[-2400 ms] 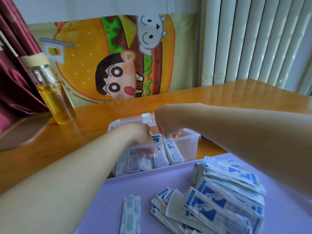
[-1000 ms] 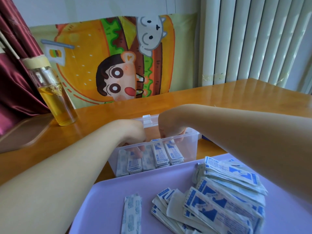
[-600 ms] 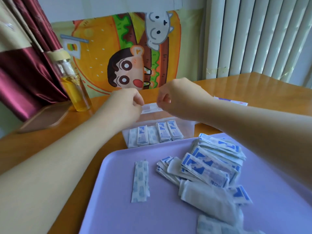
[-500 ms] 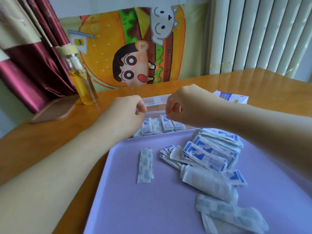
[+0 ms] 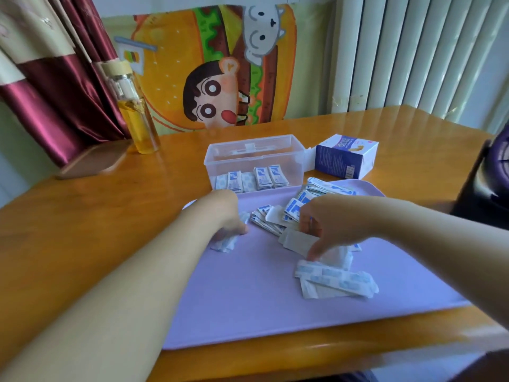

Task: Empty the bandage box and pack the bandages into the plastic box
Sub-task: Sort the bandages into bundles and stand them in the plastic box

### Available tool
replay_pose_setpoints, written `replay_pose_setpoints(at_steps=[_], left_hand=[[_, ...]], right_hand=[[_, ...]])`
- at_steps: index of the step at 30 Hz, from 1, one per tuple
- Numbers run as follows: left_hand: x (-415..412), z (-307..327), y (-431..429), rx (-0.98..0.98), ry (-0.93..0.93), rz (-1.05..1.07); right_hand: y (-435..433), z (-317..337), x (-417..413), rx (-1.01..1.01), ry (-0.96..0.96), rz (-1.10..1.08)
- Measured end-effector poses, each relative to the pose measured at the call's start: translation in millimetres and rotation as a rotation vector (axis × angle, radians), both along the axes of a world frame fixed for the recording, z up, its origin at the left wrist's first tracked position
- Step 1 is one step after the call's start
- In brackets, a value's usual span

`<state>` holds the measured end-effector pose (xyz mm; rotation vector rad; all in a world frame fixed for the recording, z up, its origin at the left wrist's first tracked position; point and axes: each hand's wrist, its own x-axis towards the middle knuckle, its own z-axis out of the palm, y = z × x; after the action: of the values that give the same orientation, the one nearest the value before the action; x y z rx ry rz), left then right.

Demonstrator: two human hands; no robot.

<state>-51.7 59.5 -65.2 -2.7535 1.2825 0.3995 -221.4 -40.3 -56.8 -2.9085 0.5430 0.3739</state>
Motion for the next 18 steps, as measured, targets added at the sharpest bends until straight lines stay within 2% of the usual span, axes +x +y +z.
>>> replay_pose_setpoints(at_steps=[5, 9, 11, 12, 15, 18], left_hand=[[5.4, -4.1, 4.5, -0.116, 0.212, 0.072], [10.0, -5.2, 8.8, -0.126, 0.228, 0.100], [10.4, -3.9, 9.3, -0.112, 0.225, 0.094], [10.5, -3.2, 9.2, -0.097, 0.217, 0.087], [13.8, -2.0, 8.3, -0.073, 0.283, 0.100], [16.1, -0.8, 9.7, -0.067, 0.341, 0.120]], right_hand=[[-9.8, 2.0, -5.3, -0.003, -0.099, -0.057], [-12.2, 4.6, -12.0, -0.110, -0.316, -0.131], [-7.8, 10.6, -17.9, -0.095, -0.378, -0.101], [-3.2, 14.4, -21.3, -0.049, -0.340, -0.066], [14.1, 16.4, -28.4, 0.066, -0.055, 0.013], [20.0, 8.6, -27.9, 0.025, 0.090, 0.041]])
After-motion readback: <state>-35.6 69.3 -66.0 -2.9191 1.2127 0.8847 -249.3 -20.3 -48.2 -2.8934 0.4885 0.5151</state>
